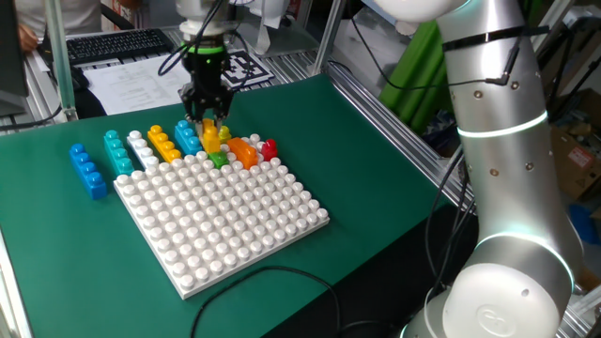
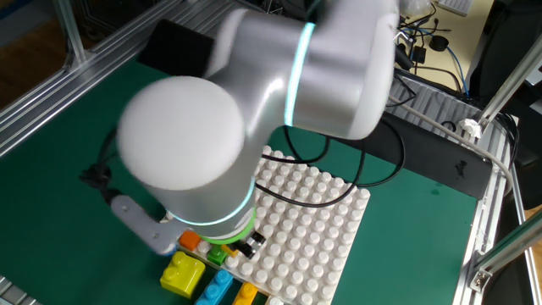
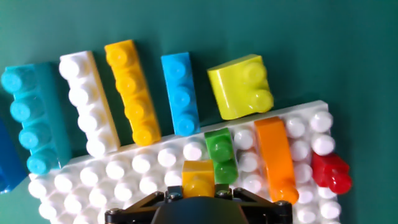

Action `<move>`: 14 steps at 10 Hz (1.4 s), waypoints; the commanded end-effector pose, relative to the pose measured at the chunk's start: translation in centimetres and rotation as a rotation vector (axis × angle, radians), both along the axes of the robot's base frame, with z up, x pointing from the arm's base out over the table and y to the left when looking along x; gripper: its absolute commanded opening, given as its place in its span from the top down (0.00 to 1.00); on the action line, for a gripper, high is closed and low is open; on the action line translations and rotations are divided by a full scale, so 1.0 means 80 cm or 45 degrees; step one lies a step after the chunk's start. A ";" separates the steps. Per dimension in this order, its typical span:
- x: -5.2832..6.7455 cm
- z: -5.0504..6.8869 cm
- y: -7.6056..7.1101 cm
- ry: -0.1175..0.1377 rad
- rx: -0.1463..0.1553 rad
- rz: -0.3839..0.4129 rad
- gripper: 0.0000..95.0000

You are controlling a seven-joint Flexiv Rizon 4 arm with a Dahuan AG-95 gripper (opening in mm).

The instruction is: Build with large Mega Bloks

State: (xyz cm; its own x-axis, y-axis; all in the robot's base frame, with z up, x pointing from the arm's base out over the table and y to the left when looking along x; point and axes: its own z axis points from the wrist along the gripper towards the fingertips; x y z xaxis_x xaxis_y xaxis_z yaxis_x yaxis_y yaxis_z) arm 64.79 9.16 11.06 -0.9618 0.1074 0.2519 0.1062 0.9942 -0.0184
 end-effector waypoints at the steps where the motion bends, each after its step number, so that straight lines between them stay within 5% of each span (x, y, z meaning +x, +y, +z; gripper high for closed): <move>1: 0.002 -0.006 0.007 0.003 0.032 0.030 1.00; 7: 0.002 -0.030 0.031 -0.065 0.042 0.029 1.00; 14: 0.004 -0.051 0.036 -0.069 0.049 0.087 1.00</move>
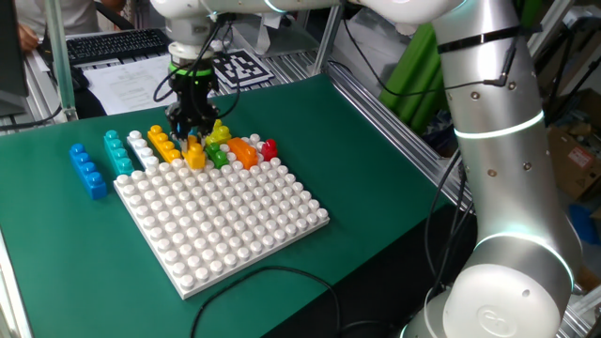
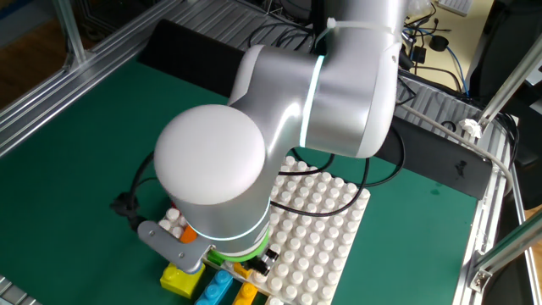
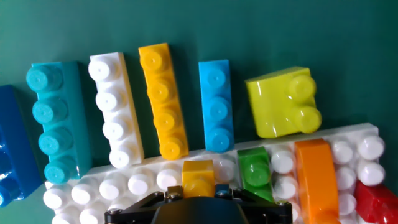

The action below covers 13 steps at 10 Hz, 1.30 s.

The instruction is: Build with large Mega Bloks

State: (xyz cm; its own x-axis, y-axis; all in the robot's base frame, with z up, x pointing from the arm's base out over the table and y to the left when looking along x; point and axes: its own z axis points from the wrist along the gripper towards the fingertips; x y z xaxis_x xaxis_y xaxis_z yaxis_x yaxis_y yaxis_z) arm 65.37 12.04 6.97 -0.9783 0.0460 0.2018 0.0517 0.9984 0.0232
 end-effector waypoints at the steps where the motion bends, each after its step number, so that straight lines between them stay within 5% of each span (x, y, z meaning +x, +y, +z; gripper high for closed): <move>1: -0.004 -0.001 0.000 0.000 0.002 0.021 1.00; 13: 0.000 -0.021 0.003 -0.039 -0.021 0.123 1.00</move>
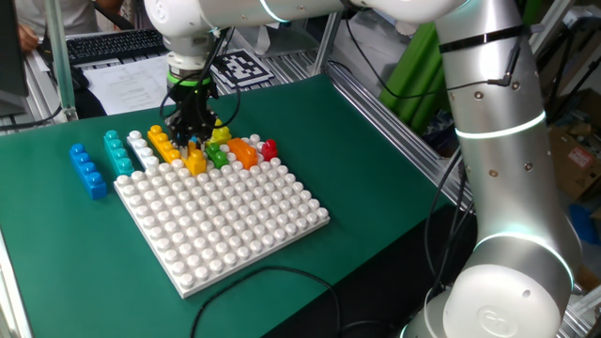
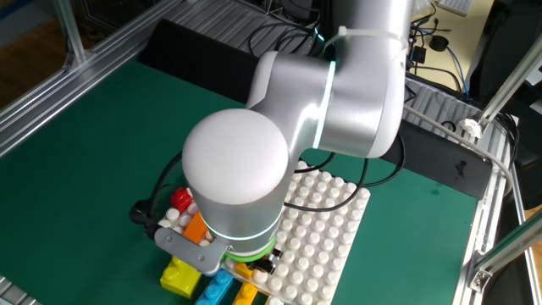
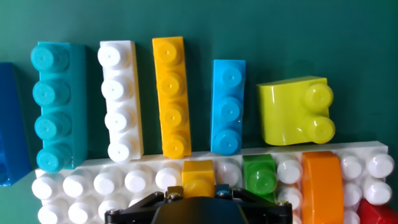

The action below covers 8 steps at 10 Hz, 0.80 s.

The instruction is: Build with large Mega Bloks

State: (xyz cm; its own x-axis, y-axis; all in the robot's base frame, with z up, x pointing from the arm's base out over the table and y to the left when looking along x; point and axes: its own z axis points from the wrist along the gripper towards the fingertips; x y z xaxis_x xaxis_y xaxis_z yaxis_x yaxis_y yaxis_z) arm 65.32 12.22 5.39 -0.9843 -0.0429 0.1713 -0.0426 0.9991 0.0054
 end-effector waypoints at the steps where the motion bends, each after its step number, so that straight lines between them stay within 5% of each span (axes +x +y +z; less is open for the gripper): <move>1: 0.001 -0.002 0.001 0.002 -0.003 0.008 1.00; 8: 0.002 -0.008 0.001 0.006 -0.022 0.005 1.00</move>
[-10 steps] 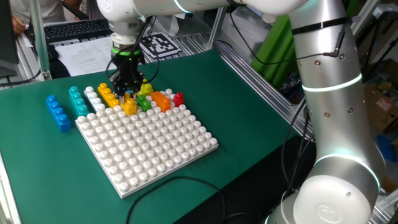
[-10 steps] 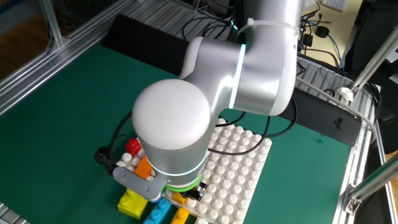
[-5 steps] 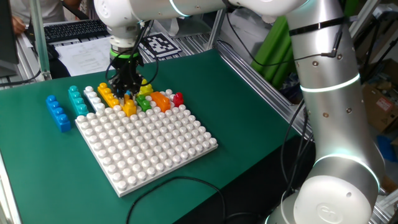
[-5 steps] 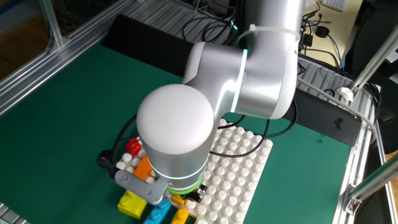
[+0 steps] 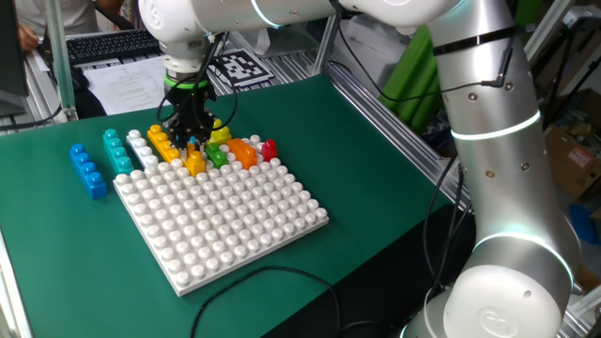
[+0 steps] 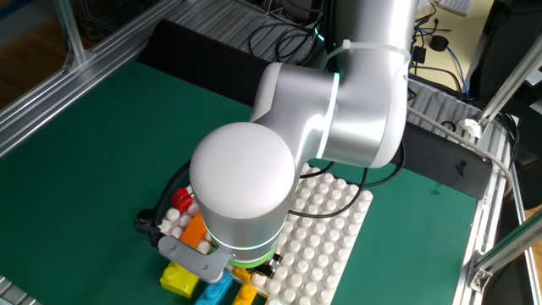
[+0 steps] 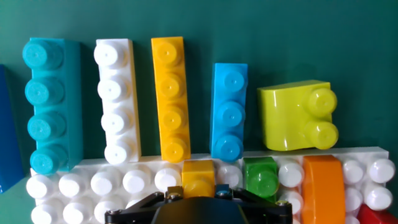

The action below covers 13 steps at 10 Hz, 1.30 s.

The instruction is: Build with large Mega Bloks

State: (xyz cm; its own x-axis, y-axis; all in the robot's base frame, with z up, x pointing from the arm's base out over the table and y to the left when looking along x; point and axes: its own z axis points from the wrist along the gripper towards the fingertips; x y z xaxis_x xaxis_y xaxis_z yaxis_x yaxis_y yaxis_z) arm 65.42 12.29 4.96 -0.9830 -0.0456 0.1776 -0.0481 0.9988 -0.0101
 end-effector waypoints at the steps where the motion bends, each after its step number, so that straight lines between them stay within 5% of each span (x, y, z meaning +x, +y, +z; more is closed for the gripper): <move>1: 0.000 -0.001 0.001 -0.002 -0.004 -0.006 1.00; 2: -0.001 -0.001 0.002 -0.009 -0.005 -0.019 0.80; 3: -0.002 0.000 0.002 -0.012 -0.015 -0.020 0.40; 7: -0.003 0.005 0.003 -0.028 -0.021 -0.047 0.40; 8: -0.004 0.011 0.002 -0.027 -0.024 -0.062 0.20; 10: -0.001 0.030 -0.002 -0.026 -0.039 -0.094 0.20; 13: 0.032 0.054 -0.020 0.012 -0.081 -0.073 0.20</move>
State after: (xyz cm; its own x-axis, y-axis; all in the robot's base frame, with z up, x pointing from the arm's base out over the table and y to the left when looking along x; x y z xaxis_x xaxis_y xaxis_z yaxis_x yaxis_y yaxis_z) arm 67.42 10.66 9.07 -0.9854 0.0284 0.1677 0.0153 0.9967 -0.0793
